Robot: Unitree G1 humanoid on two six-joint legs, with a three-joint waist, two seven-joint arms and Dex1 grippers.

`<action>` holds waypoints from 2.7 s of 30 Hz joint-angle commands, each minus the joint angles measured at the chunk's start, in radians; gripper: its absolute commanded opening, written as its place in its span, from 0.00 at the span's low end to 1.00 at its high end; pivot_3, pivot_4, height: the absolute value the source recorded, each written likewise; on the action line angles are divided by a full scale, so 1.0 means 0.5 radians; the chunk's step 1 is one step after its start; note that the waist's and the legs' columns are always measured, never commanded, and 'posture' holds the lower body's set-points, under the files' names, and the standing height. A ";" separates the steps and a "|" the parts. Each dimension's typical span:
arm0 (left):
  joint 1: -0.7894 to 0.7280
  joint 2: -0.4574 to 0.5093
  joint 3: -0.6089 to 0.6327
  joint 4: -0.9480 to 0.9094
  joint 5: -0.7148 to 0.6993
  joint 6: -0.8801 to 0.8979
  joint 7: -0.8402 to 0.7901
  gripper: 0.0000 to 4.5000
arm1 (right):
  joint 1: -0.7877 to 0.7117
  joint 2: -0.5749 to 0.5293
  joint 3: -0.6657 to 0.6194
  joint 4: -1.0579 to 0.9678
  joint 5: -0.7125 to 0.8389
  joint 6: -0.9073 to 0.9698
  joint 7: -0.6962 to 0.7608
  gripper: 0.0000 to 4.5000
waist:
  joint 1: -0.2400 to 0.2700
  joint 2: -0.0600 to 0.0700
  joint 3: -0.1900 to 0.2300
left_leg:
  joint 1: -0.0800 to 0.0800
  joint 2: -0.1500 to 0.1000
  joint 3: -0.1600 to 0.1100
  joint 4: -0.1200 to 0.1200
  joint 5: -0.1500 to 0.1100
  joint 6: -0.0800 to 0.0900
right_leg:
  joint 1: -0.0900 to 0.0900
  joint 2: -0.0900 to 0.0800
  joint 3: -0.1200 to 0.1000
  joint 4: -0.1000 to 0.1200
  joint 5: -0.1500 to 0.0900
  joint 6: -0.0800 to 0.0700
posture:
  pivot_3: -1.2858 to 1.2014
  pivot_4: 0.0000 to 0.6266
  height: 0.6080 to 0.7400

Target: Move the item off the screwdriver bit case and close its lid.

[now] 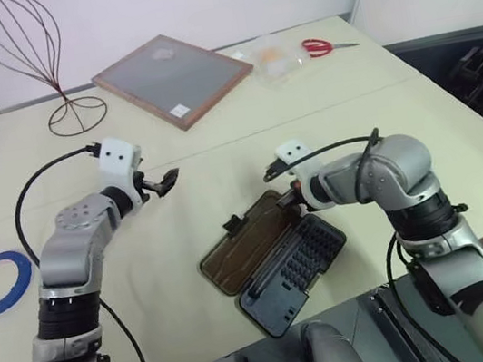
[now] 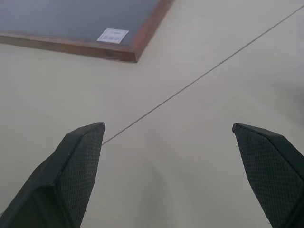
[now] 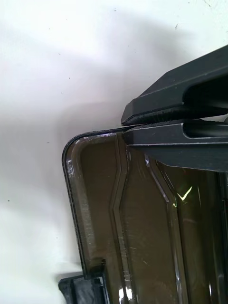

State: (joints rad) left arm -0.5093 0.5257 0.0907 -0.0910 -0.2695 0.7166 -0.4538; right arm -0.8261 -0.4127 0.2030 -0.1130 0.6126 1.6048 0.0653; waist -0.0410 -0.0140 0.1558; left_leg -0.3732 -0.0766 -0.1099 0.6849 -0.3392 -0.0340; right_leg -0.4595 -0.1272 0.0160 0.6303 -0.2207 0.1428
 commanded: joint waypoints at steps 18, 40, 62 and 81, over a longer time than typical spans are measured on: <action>-0.017 0.002 -0.013 -0.046 0.022 -0.047 -0.014 1.00 | 0.277 0.040 -0.514 -0.005 0.408 0.019 -0.947 0.01 | 0.069 -0.003 -0.002 | 0.001 -0.001 -0.002 0.011 0.000 0.000 | 0.009 -0.003 0.000 -0.003 0.000 0.000 | 0.52 0.24 1.00; -0.044 -0.002 -0.032 -0.023 0.044 -0.062 -0.037 1.00 | 0.285 -0.052 -0.560 0.089 1.210 0.019 -1.718 0.01 | 0.102 -0.003 -0.002 | 0.001 -0.007 -0.007 0.018 -0.001 0.004 | 0.019 -0.002 -0.002 -0.003 0.000 0.000 | 0.52 0.24 1.00; 0.152 0.015 -0.030 -0.288 -0.193 -0.166 -0.396 1.00 | 0.128 -0.208 -0.455 -0.297 0.886 -0.090 -1.092 0.99 | 0.044 -0.001 0.000 | -0.002 0.000 0.000 0.003 -0.002 0.004 | 0.005 0.000 -0.002 -0.005 0.000 0.000 | 0.52 0.24 1.00; 0.299 0.179 -0.274 -0.480 -0.608 -0.077 -1.102 0.02 | 0.078 -0.446 0.060 -0.308 -0.180 -1.011 -0.069 1.00 | 0.044 0.000 0.000 | -0.001 -0.001 0.004 0.001 -0.002 0.004 | 0.003 0.000 -0.001 -0.014 0.000 0.000 | 0.52 0.24 1.00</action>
State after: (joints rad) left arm -0.3613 0.6041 -0.0320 -0.3032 -0.5584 0.6895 -0.9740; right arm -0.7656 -0.6321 0.2188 -0.2588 0.5679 1.1717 -0.0245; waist -0.0191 -0.0139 0.1560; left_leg -0.3737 -0.0768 -0.1074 0.6847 -0.3399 -0.0321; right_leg -0.4577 -0.1265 0.0153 0.6221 -0.2208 0.1428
